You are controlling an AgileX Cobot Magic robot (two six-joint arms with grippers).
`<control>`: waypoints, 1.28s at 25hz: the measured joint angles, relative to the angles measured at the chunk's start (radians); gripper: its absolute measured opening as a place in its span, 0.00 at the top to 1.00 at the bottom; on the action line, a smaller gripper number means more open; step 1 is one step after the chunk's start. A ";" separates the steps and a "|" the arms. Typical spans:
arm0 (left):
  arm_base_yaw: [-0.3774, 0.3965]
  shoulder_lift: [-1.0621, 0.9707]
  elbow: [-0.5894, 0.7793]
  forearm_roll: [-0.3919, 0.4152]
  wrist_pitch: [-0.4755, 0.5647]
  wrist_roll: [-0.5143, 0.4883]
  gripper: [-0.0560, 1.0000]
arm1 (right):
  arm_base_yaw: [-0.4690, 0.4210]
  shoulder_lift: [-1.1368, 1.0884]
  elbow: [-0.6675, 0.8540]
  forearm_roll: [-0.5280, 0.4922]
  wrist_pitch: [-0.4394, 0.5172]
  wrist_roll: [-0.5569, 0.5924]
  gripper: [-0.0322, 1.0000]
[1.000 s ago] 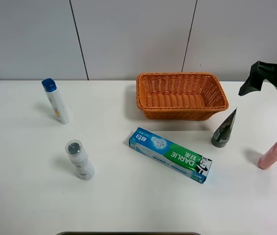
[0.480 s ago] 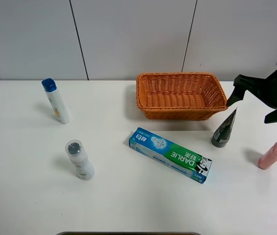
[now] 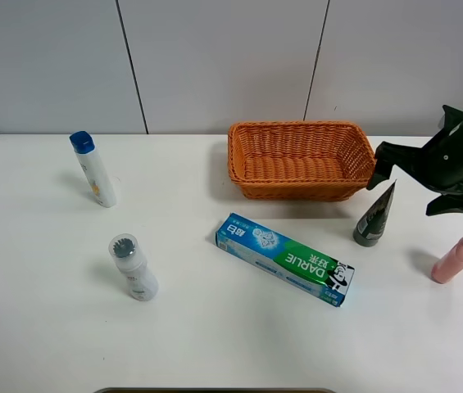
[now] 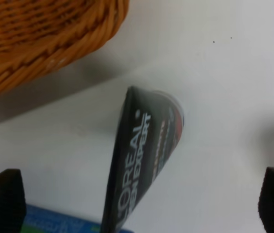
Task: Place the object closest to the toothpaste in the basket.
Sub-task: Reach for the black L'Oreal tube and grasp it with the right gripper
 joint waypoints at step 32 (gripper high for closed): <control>0.000 0.000 0.000 -0.001 0.000 0.000 0.06 | 0.008 0.209 0.000 0.001 -0.103 -0.008 0.11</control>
